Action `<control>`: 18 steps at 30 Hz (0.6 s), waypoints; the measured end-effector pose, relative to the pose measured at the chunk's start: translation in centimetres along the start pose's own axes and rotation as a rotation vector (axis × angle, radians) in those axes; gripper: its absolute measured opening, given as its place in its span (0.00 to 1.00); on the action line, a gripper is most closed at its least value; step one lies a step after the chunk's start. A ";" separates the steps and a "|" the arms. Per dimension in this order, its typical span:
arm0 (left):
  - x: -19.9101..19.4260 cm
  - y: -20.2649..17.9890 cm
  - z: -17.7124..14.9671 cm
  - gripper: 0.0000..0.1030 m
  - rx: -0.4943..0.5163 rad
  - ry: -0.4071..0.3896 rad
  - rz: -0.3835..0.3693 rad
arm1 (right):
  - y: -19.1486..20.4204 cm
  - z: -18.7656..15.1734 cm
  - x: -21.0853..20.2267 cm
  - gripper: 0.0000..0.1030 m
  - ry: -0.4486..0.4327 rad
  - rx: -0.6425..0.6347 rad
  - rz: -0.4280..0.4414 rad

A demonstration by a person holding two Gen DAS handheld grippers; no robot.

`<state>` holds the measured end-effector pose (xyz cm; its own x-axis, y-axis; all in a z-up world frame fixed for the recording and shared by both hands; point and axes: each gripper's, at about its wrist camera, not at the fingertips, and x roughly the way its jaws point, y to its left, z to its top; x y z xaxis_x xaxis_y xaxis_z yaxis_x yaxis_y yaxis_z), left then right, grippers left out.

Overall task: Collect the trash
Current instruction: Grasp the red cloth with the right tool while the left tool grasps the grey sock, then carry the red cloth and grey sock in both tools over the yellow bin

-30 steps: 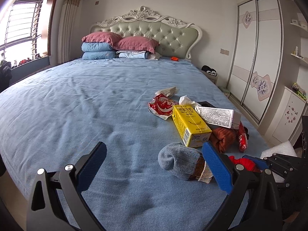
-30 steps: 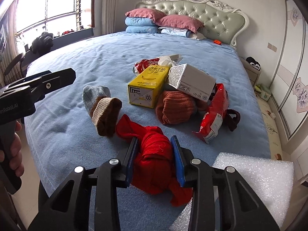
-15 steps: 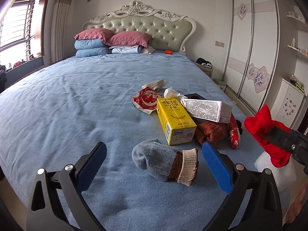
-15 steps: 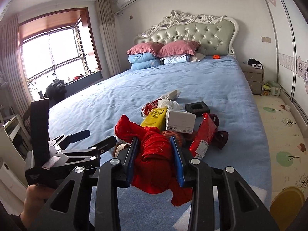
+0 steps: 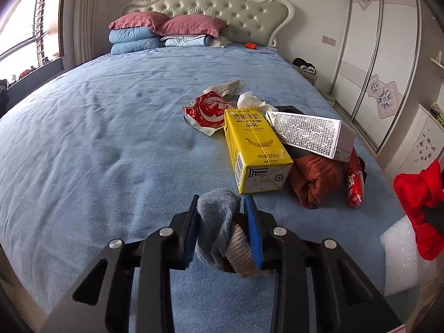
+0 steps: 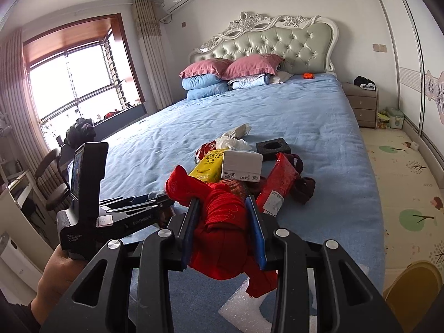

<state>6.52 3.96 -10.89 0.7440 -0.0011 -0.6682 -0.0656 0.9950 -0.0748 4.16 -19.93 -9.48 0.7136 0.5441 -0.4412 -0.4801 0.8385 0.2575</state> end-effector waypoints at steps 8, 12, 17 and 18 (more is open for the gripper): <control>-3.5 -1.6 -0.1 0.27 0.023 -0.040 -0.060 | -0.8 -0.3 -1.5 0.33 -0.034 0.024 0.009; -5.4 -4.4 0.5 0.28 0.079 -0.079 -0.099 | -2.0 -0.3 -3.1 0.33 -0.070 0.048 -0.016; -6.8 -9.4 1.4 0.28 0.154 -0.118 -0.175 | -4.6 -0.6 -6.0 0.33 -0.116 0.085 -0.072; -6.9 -10.6 1.6 0.28 0.173 -0.120 -0.190 | -5.3 -0.7 -6.6 0.33 -0.127 0.096 -0.085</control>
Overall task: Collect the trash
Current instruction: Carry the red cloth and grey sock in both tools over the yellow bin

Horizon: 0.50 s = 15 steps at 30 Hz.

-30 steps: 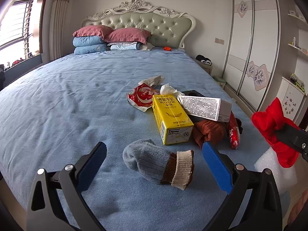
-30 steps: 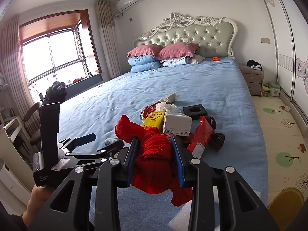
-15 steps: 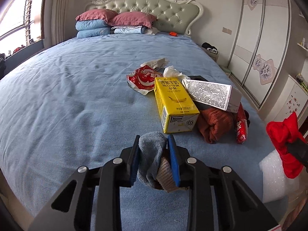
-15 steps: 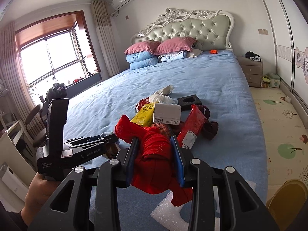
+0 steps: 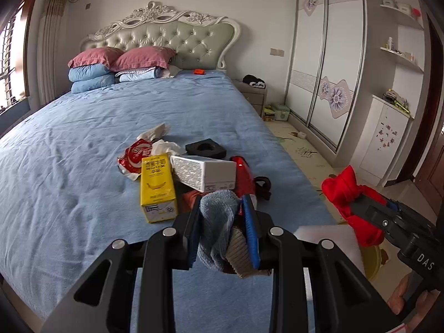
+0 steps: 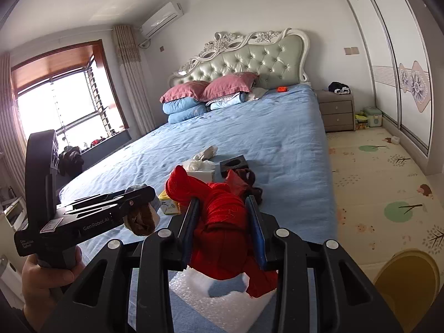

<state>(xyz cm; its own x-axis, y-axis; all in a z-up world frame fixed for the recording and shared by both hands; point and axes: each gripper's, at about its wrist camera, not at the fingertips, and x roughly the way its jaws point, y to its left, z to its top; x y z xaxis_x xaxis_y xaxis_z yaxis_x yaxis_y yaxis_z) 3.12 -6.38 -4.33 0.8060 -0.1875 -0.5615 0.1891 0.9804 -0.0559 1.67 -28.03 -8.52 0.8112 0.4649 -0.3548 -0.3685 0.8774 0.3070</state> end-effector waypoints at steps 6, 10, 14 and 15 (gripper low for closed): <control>2.5 -6.9 1.1 0.28 0.081 0.023 -0.123 | -5.1 -0.2 -4.1 0.33 -0.053 0.056 -0.118; 4.3 -12.4 1.2 0.28 0.135 0.047 -0.217 | -9.2 -1.1 -7.0 0.33 -0.079 0.108 -0.219; 6.6 -18.0 1.0 0.28 0.186 0.093 -0.316 | -13.7 -2.5 -10.0 0.33 -0.094 0.169 -0.332; 7.2 -19.5 0.8 0.28 0.198 0.106 -0.342 | -14.8 -2.9 -10.7 0.33 -0.095 0.184 -0.361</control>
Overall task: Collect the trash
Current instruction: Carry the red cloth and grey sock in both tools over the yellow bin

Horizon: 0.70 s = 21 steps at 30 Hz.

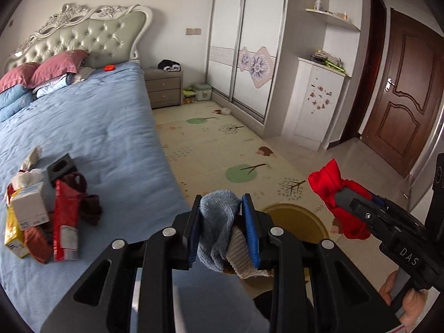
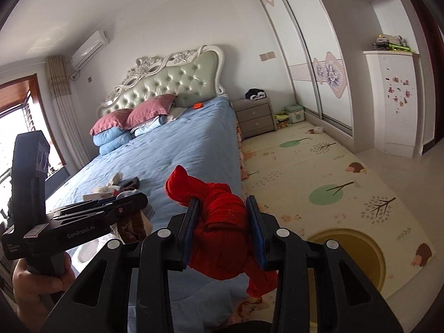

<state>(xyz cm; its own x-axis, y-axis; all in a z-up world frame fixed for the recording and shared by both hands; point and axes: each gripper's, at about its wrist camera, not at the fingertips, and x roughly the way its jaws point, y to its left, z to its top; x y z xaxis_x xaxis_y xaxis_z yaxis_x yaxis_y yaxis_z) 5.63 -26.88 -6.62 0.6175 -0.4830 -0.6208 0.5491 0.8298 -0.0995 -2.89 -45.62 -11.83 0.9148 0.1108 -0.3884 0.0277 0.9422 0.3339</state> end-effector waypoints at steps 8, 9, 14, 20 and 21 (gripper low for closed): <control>8.6 -8.2 0.1 0.28 0.084 0.130 -0.156 | -9.3 -2.8 -1.8 0.35 0.033 0.130 -0.171; 9.7 -8.9 0.0 0.28 0.090 0.149 -0.169 | -10.2 -3.2 -1.9 0.35 0.041 0.140 -0.187; 14.4 -12.2 -0.8 0.28 0.104 0.251 -0.223 | -13.2 -4.7 -1.4 0.35 0.088 0.178 -0.244; 19.0 -13.9 -1.3 0.28 0.078 0.332 -0.251 | -16.6 -6.0 0.0 0.35 0.123 0.229 -0.268; 19.5 -14.1 -1.4 0.28 0.081 0.343 -0.249 | -17.0 -5.9 0.4 0.35 0.128 0.232 -0.269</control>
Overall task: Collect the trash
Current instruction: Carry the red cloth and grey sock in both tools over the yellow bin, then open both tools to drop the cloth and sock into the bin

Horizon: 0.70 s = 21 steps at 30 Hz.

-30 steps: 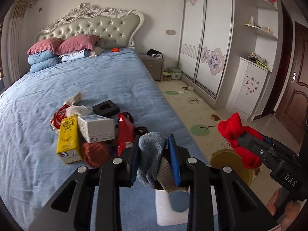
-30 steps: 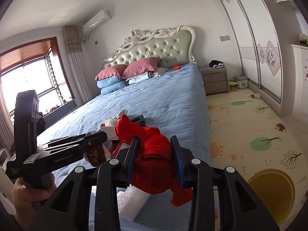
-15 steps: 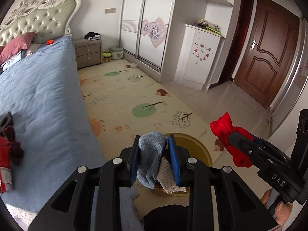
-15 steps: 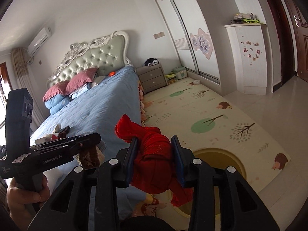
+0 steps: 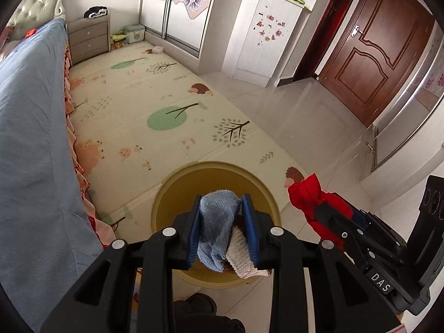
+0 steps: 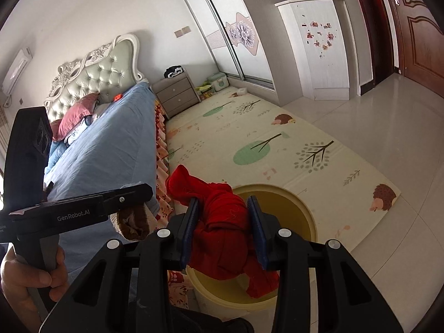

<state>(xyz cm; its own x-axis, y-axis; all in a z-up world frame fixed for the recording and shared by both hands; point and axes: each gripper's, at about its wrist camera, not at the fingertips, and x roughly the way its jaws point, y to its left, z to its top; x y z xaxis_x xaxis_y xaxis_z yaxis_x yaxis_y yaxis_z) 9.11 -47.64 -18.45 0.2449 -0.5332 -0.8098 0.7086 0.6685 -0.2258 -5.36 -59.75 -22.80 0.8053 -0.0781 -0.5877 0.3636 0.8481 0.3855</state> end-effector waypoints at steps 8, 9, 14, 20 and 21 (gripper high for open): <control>1.5 1.3 0.3 0.73 -0.038 0.040 0.014 | -1.3 0.6 1.9 0.83 -0.010 0.008 -0.051; 1.3 1.5 0.3 0.84 -0.041 0.031 0.046 | -1.4 0.6 1.7 0.83 -0.027 0.006 -0.066; 0.6 2.1 0.4 0.84 -0.061 0.016 0.051 | -2.2 0.2 1.1 0.82 -0.026 0.020 -0.060; -2.6 1.5 -0.2 0.84 -0.044 -0.066 0.072 | -0.7 0.4 -0.1 0.82 -0.040 -0.006 -0.023; -3.6 1.4 -0.3 0.85 -0.037 -0.094 0.076 | -0.2 0.4 -0.4 0.82 -0.046 -0.011 -0.008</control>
<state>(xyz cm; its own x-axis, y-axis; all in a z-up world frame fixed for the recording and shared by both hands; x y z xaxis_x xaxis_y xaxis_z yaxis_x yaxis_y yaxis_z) 9.03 -44.67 -15.98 0.3594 -0.5249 -0.7716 0.6610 0.7268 -0.1866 -5.55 -60.14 -22.39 0.8233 -0.1090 -0.5570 0.3653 0.8529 0.3730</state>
